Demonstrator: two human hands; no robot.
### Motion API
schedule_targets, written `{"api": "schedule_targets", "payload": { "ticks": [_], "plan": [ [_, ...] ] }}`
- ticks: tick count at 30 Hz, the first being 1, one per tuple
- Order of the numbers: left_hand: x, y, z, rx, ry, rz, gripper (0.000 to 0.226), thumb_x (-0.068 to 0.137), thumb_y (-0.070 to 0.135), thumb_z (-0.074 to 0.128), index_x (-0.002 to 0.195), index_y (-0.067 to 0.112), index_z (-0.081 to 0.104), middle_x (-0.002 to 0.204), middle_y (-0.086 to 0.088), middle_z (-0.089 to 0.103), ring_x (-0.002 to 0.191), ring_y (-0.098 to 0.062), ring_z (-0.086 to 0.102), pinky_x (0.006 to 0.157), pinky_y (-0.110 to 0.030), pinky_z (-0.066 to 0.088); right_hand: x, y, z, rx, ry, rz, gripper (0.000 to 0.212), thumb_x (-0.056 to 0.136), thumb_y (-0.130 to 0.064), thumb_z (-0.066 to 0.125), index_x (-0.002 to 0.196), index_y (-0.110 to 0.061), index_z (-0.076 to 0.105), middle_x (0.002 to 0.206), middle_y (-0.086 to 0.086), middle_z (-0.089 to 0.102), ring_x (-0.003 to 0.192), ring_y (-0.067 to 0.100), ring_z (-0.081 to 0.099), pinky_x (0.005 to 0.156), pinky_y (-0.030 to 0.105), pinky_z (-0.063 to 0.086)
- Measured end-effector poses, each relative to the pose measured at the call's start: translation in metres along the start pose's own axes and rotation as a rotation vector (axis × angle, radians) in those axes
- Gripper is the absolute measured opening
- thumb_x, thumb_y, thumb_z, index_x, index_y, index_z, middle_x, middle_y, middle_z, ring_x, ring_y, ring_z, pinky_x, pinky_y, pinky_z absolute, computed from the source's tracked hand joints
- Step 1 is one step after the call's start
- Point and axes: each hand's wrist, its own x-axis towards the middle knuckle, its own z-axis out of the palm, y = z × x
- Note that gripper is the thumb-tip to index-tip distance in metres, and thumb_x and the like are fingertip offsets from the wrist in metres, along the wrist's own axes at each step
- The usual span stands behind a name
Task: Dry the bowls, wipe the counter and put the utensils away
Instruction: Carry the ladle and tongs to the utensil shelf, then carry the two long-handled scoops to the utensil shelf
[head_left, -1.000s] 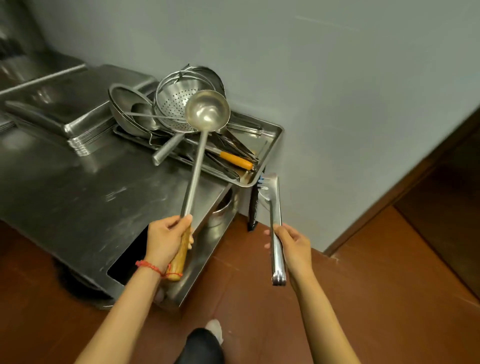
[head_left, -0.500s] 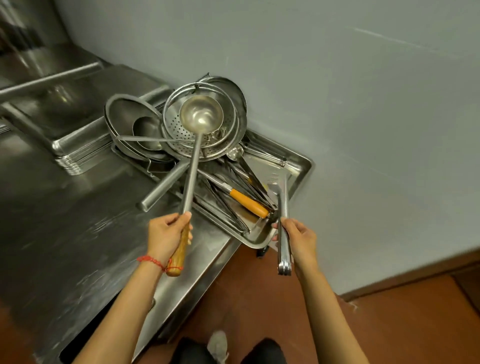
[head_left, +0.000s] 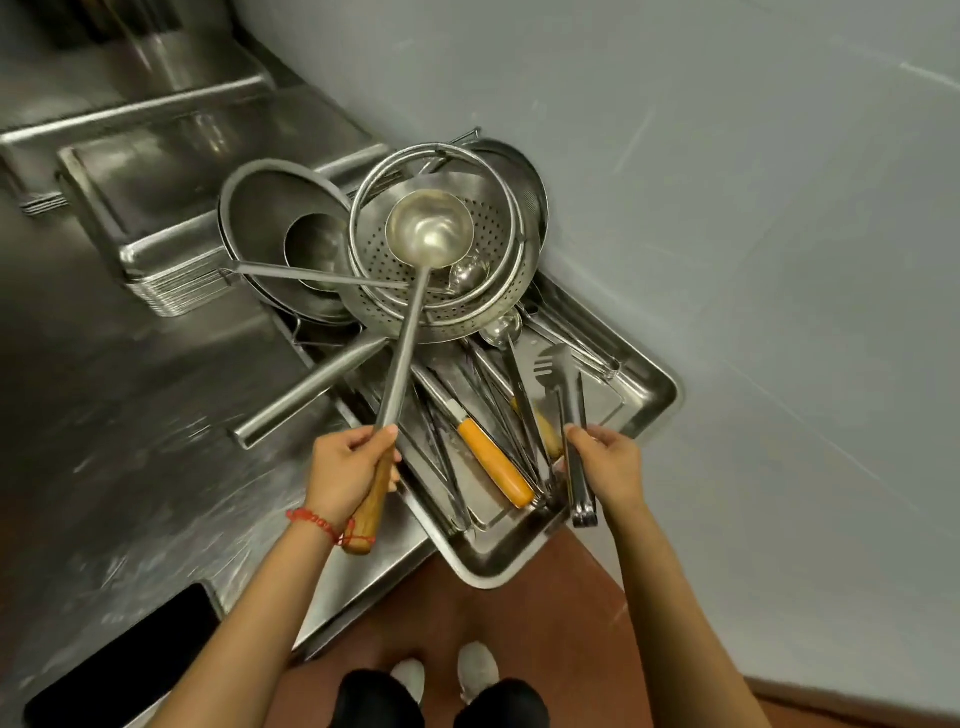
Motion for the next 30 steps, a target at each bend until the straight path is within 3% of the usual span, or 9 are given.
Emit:
{"api": "schedule_targets", "payload": {
  "ticks": [4, 7, 9, 12, 18, 20, 22, 26, 30],
  "plan": [
    [0.010, 0.007, 0.019, -0.068, 0.020, -0.058, 0.020, 0.088, 0.014, 0.059, 0.073, 0.002, 0.064, 0.048, -0.001, 0.064, 0.037, -0.012, 0.054, 0.039, -0.019, 0.047, 0.030, 0.003, 0.000, -0.118, -0.064, 0.008, 0.034, 0.086, -0.024, 0.061, 0.108, 0.003, 0.061, 0.068, 0.012, 0.069, 0.051, 0.015, 0.065, 0.051, 0.024, 0.054],
    [0.015, 0.006, 0.030, -0.043, 0.065, -0.066, 0.020, 0.087, 0.014, 0.060, 0.071, 0.002, 0.064, 0.052, -0.005, 0.065, 0.035, -0.010, 0.054, 0.037, -0.018, 0.047, 0.042, 0.004, 0.004, -0.217, -0.071, -0.016, 0.020, 0.084, -0.028, 0.061, 0.087, -0.011, 0.069, 0.068, 0.010, 0.070, 0.061, 0.018, 0.067, 0.063, 0.032, 0.056],
    [0.016, 0.003, 0.034, -0.054, 0.085, -0.081, 0.017, 0.087, 0.015, 0.061, 0.074, 0.004, 0.065, 0.056, -0.006, 0.067, 0.036, -0.011, 0.056, 0.038, -0.018, 0.048, 0.048, 0.005, 0.006, -0.301, -0.033, -0.064, 0.015, 0.083, -0.031, 0.061, 0.076, -0.019, 0.067, 0.063, 0.001, 0.066, 0.058, 0.010, 0.061, 0.056, 0.025, 0.049],
    [0.018, 0.000, 0.035, -0.079, 0.077, -0.105, 0.014, 0.087, 0.017, 0.060, 0.080, 0.006, 0.065, 0.060, -0.004, 0.070, 0.043, -0.013, 0.061, 0.043, -0.018, 0.051, 0.053, 0.006, 0.007, -0.435, 0.000, -0.112, 0.027, 0.083, -0.035, 0.059, 0.097, -0.012, 0.066, 0.065, -0.004, 0.062, 0.062, 0.011, 0.060, 0.057, 0.026, 0.047],
    [0.009, -0.001, 0.033, -0.136, 0.054, -0.123, 0.018, 0.088, 0.017, 0.058, 0.093, 0.002, 0.066, 0.078, -0.012, 0.070, 0.057, -0.016, 0.067, 0.053, -0.025, 0.057, 0.052, 0.005, 0.002, -0.706, 0.052, -0.194, 0.048, 0.089, -0.042, 0.049, 0.122, -0.008, 0.055, 0.086, 0.012, 0.069, 0.083, 0.027, 0.064, 0.076, 0.037, 0.051],
    [0.004, 0.000, 0.031, -0.084, 0.082, -0.104, 0.021, 0.089, 0.019, 0.057, 0.099, 0.003, 0.066, 0.086, -0.015, 0.069, 0.070, -0.022, 0.069, 0.068, -0.035, 0.059, 0.047, 0.003, 0.001, -0.763, 0.077, -0.277, 0.046, 0.090, -0.040, 0.049, 0.121, -0.006, 0.055, 0.105, 0.016, 0.065, 0.090, 0.029, 0.062, 0.076, 0.038, 0.050],
    [-0.004, 0.001, 0.027, 0.011, 0.145, -0.063, 0.019, 0.088, 0.022, 0.057, 0.102, 0.012, 0.067, 0.099, -0.015, 0.067, 0.086, -0.026, 0.065, 0.081, -0.040, 0.053, 0.039, -0.002, 0.003, -0.772, 0.077, -0.372, 0.041, 0.090, -0.037, 0.051, 0.115, -0.005, 0.058, 0.109, 0.016, 0.061, 0.089, 0.028, 0.061, 0.072, 0.034, 0.047],
    [-0.027, 0.004, 0.017, 0.113, 0.225, 0.053, 0.024, 0.088, 0.017, 0.057, 0.110, 0.010, 0.064, 0.111, -0.011, 0.063, 0.095, -0.018, 0.059, 0.088, -0.035, 0.048, 0.015, -0.013, 0.015, -0.712, -0.059, -0.547, 0.028, 0.091, -0.031, 0.050, 0.104, -0.009, 0.060, 0.103, 0.012, 0.060, 0.084, 0.024, 0.060, 0.075, 0.038, 0.052],
    [-0.056, 0.002, -0.006, 0.358, 0.356, 0.207, 0.029, 0.087, 0.015, 0.060, 0.114, 0.004, 0.061, 0.117, -0.013, 0.062, 0.104, -0.020, 0.057, 0.088, -0.026, 0.041, -0.019, -0.028, 0.038, -0.656, -0.117, -0.685, 0.036, 0.090, -0.030, 0.053, 0.118, -0.007, 0.057, 0.117, 0.010, 0.061, 0.109, 0.026, 0.055, 0.090, 0.037, 0.044]
  ]
}}
